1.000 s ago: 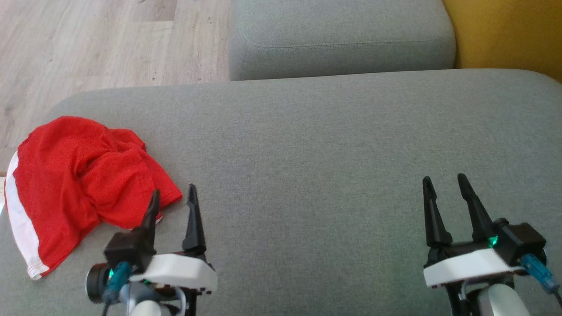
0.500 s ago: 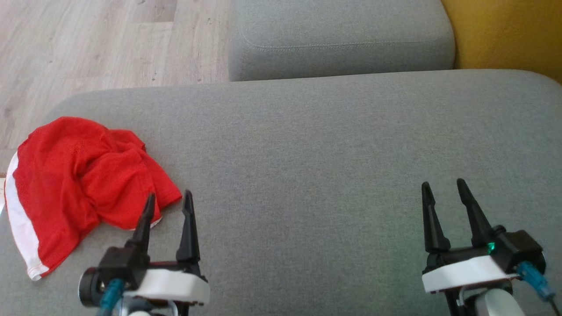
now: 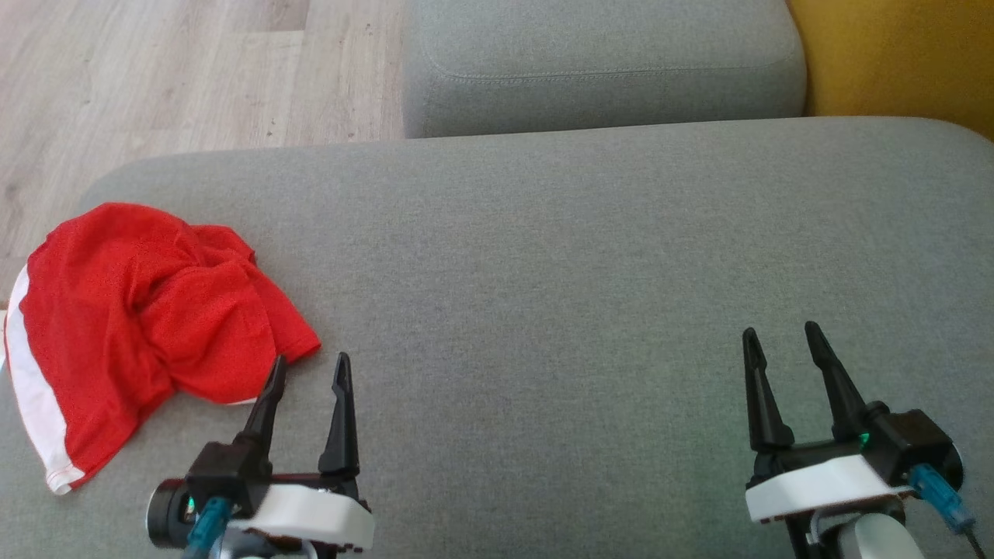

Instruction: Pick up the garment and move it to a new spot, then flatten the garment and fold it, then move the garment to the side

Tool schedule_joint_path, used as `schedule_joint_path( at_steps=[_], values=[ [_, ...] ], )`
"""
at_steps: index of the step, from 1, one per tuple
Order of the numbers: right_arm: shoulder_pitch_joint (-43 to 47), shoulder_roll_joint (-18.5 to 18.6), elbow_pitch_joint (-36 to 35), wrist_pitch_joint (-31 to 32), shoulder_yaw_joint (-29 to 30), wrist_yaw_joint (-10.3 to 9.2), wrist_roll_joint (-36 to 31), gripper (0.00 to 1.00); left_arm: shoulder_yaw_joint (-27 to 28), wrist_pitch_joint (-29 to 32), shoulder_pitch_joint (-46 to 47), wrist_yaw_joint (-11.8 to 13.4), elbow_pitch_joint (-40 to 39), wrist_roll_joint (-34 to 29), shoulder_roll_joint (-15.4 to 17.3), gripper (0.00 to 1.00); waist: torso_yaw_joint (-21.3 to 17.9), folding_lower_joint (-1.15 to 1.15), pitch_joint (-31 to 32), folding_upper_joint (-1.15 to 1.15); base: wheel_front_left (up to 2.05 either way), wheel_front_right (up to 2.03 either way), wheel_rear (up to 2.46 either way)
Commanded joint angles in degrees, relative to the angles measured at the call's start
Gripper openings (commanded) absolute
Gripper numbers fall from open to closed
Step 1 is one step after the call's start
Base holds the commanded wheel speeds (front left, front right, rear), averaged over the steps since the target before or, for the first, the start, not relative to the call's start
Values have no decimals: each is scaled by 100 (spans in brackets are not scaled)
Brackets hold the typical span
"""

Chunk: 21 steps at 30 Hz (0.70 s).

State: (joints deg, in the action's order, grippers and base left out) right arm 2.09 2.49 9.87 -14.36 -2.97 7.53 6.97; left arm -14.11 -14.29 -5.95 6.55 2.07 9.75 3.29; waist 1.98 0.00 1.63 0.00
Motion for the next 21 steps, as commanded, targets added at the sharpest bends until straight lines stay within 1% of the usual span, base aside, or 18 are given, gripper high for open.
schedule_joint_path(
  at_steps=[1,5,13,21],
  values=[
    [-156,39,-165,-63,-141,-4,-34,100,172,-71,236,20,-170,100,-40,100,5,0,4,0,0,0,0],
    [-149,39,-179,-63,-141,-4,-3,100,166,-71,239,-6,-179,155,-40,100,13,0,21,0,0,0,0],
    [-115,39,-179,-63,-34,-4,-10,100,75,-71,216,-142,-73,80,-41,100,1,0,63,0,0,0,0],
    [-93,39,-189,-63,9,-4,11,100,53,-71,220,-140,-4,125,-41,100,-25,0,68,0,0,0,0]
  ],
)
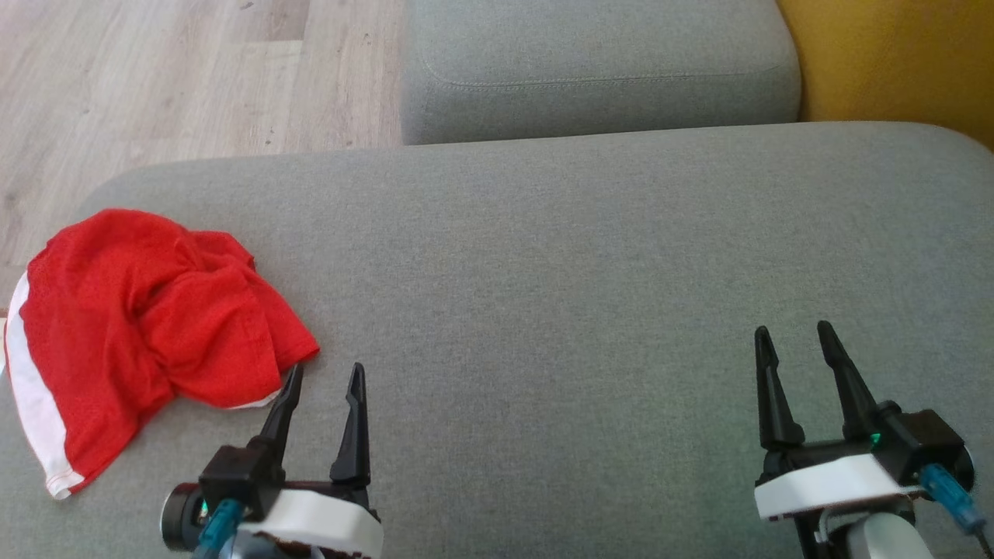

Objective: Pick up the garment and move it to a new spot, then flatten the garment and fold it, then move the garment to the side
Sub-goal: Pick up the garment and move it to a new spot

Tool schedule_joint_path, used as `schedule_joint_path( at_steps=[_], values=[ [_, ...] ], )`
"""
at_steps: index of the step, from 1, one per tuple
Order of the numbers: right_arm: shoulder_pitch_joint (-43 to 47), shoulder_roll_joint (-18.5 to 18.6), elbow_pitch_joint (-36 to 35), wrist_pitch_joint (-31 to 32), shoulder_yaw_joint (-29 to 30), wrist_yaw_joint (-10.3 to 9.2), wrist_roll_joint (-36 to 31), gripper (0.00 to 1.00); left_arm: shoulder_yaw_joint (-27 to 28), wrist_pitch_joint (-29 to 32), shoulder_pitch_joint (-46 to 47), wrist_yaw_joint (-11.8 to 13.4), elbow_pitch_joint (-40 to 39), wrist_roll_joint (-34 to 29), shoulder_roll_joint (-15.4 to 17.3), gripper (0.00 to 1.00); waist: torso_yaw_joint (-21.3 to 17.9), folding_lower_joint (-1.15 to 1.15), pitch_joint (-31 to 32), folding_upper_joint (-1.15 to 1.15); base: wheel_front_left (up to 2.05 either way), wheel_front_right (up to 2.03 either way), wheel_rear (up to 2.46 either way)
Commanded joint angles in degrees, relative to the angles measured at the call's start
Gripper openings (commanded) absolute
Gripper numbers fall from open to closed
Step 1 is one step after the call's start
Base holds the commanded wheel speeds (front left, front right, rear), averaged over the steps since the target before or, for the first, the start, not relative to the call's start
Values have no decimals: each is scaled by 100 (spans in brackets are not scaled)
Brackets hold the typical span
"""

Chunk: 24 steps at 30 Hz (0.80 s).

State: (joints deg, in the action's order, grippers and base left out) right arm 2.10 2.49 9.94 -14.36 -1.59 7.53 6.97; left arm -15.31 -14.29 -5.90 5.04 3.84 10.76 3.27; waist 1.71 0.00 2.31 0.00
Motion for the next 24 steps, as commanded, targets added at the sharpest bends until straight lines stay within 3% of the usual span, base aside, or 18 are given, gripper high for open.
schedule_joint_path(
  at_steps=[1,11,24],
  values=[
    [-91,39,-194,-63,-131,-4,12,100,174,-71,219,19,-180,33,-39,100,5,0,0,0,0,0,0],
    [-86,39,-180,-63,-252,-4,78,100,250,-71,268,90,-156,47,-39,100,259,0,-25,0,0,0,0],
    [-73,39,-133,-63,-529,-4,252,100,575,-71,321,88,-89,-117,-39,100,1490,0,-80,0,0,0,0]
  ],
)
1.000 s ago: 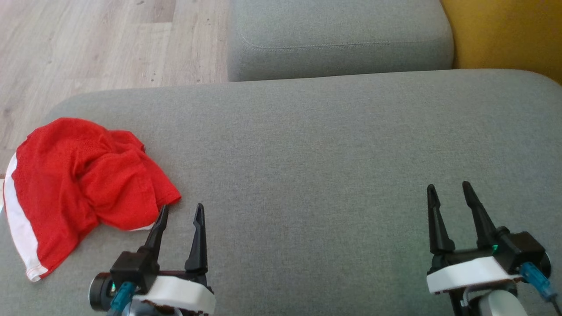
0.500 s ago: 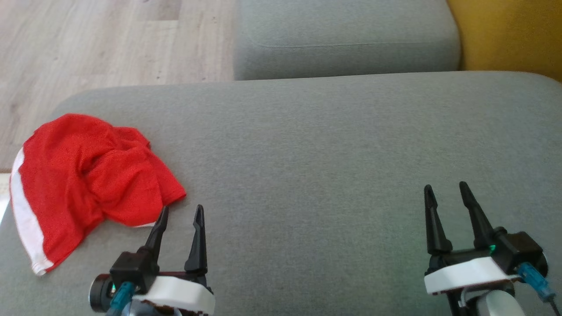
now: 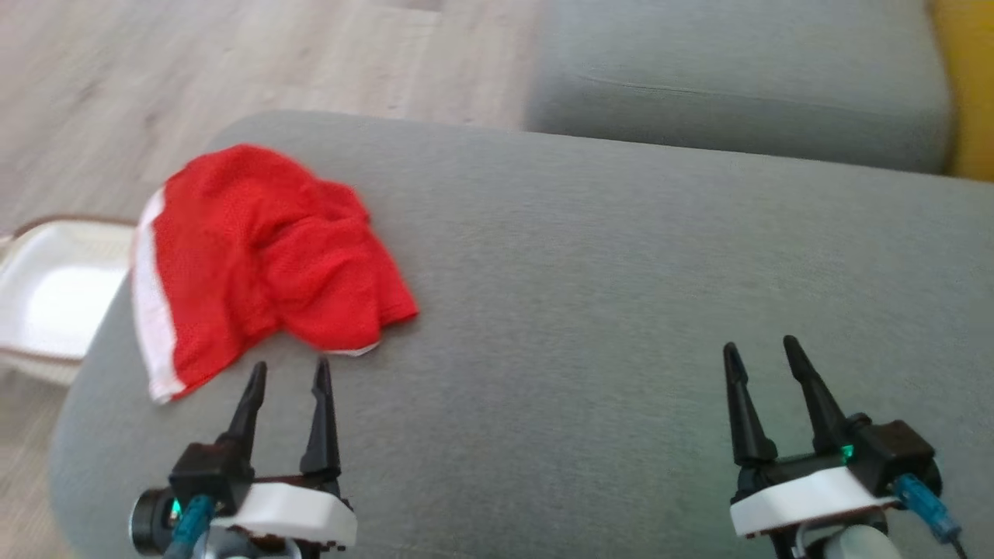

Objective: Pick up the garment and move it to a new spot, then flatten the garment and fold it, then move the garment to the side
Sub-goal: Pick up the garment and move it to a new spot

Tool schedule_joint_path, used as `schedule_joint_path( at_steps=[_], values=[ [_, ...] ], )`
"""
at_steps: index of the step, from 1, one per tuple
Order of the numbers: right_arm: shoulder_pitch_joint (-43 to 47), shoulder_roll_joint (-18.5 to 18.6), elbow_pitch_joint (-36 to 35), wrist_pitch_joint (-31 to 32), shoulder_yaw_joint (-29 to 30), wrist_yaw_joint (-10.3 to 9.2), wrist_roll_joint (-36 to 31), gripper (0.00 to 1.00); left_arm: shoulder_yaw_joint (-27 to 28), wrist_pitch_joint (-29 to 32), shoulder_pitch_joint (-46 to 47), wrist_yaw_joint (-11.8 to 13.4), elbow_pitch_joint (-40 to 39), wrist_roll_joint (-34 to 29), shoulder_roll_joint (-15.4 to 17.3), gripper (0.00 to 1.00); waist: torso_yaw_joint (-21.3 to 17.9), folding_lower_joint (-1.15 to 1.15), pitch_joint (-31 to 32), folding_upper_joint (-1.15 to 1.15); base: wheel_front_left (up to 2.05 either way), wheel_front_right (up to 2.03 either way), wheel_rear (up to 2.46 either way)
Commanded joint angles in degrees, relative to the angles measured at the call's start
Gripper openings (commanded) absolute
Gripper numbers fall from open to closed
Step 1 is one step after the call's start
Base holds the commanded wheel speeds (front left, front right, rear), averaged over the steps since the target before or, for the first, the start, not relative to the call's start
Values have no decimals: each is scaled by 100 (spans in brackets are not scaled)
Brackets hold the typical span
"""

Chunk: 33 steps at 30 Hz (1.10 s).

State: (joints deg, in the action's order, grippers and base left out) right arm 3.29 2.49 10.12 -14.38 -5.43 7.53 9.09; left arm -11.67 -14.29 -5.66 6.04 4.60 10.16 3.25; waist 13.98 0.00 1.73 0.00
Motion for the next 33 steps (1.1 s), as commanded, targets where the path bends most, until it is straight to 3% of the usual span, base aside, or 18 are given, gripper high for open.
schedule_joint_path(
  at_steps=[1,6,18,29,33],
  values=[
    [-196,39,-144,-62,-173,-4,46,100,249,-71,301,-16,-161,-61,-37,100,358,0,-27,0,0,0,0],
    [-235,39,-93,-62,-297,-4,89,100,384,-71,309,-52,-178,-104,-37,100,754,0,-61,0,0,0,0],
    [-293,39,-5,-62,-518,-4,186,100,527,-71,357,-89,-188,-159,-37,100,1276,0,-158,0,0,0,0],
    [-397,39,-10,-62,-511,-4,206,100,694,-71,418,-133,-214,-269,-29,100,1225,0,-304,0,0,0,0],
    [-589,39,-87,-62,-380,-4,62,100,806,-71,737,-346,-215,-422,93,100,1063,0,-648,0,0,0,0]
  ],
)
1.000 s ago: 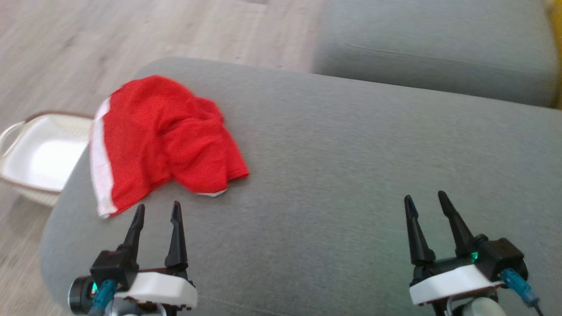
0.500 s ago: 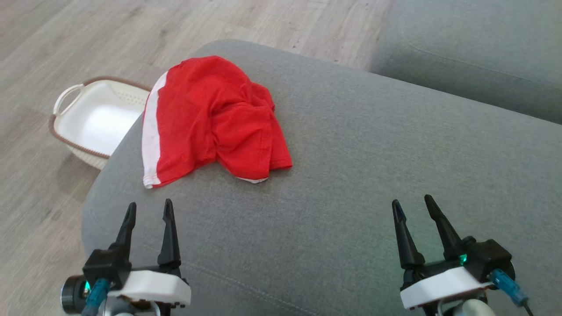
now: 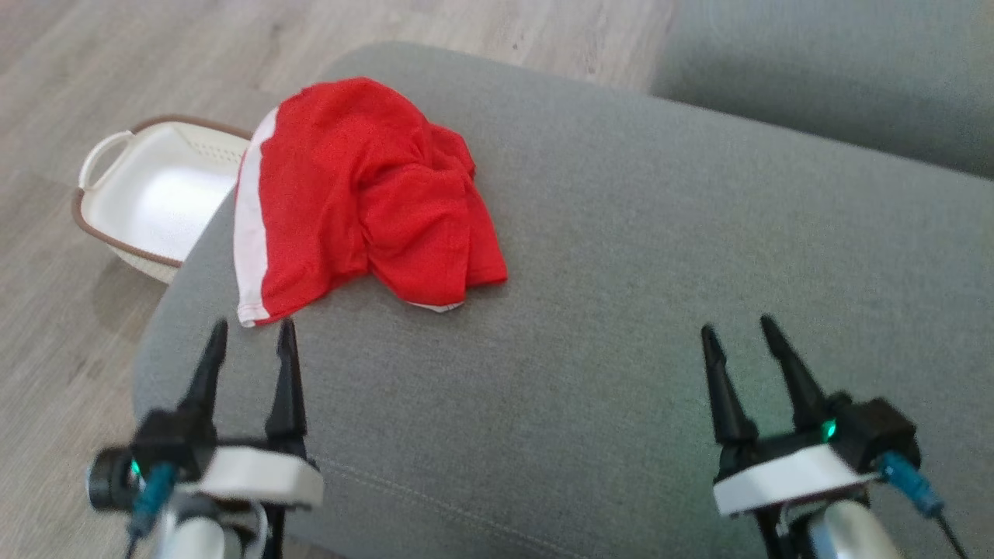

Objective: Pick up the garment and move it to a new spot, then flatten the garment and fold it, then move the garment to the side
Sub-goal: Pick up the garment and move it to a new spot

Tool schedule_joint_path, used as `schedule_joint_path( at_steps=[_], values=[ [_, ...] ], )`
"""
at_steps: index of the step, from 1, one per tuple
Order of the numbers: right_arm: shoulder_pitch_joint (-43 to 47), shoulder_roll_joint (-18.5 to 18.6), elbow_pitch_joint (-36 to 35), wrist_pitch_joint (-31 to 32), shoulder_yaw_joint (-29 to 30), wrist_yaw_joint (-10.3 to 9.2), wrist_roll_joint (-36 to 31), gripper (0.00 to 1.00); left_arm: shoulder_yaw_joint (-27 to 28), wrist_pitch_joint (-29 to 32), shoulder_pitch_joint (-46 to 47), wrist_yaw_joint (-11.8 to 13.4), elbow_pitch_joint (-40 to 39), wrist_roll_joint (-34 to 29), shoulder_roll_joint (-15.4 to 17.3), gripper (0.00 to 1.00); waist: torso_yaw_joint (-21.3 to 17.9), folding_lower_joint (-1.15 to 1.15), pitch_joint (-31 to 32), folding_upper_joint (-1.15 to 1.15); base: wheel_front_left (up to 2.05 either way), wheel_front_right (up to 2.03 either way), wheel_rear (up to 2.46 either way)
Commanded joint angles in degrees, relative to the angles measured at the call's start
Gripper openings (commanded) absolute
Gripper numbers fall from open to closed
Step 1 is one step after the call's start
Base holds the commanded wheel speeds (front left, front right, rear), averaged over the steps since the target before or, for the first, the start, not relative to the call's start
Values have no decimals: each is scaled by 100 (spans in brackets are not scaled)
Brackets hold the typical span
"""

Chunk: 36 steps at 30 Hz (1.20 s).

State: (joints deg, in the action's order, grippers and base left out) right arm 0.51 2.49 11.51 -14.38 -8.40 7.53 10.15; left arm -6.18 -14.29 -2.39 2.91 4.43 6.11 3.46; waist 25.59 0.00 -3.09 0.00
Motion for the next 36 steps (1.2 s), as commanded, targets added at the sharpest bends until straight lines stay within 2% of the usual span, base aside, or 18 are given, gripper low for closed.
schedule_joint_path(
  at_steps=[1,6,9,12,15,17,18,24,30,36],
  values=[
    [-360,39,-247,-62,-39,-4,-81,100,307,-71,529,-97,-179,13,108,100,-128,0,-247,0,0,0,0],
    [-628,39,-390,-62,125,-4,-317,100,425,-43,1377,-546,185,13,625,100,-293,0,-748,0,0,0,0],
    [-799,39,-469,-62,239,-4,-488,100,266,410,2074,-859,669,75,1044,100,-379,0,-1041,0,0,0,0],
    [-970,39,-583,-49,357,-4,-625,100,12,968,2799,-996,1217,219,1448,100,-468,0,-1326,0,0,0,0],
    [-1113,39,-727,21,452,-4,-719,100,-305,1400,3474,-1031,1807,442,1805,100,-576,0,-1580,0,0,0,0],
    [-1176,39,-825,80,498,-4,-780,100,-605,1678,3875,-1035,2170,885,1938,100,-640,0,-1712,0,0,0,0],
    [-1176,39,-825,80,498,-4,-780,100,-605,1678,3875,-1035,2170,885,1938,100,-640,0,-1712,0,0,0,0],
    [-1232,39,-1087,255,572,-4,-930,100,-1219,2207,4870,-1038,3120,1894,2413,100,-848,0,-2057,0,0,0,0],
    [-1153,39,-1323,386,592,-4,-1017,100,-1661,2416,5458,-1038,3931,2511,2616,100,-989,0,-2289,0,0,0,0],
    [-1113,39,-1503,475,601,-4,-1074,100,-2047,2477,5815,-1039,4486,2940,2672,100,-1055,0,-2437,0,0,0,0]
  ],
)
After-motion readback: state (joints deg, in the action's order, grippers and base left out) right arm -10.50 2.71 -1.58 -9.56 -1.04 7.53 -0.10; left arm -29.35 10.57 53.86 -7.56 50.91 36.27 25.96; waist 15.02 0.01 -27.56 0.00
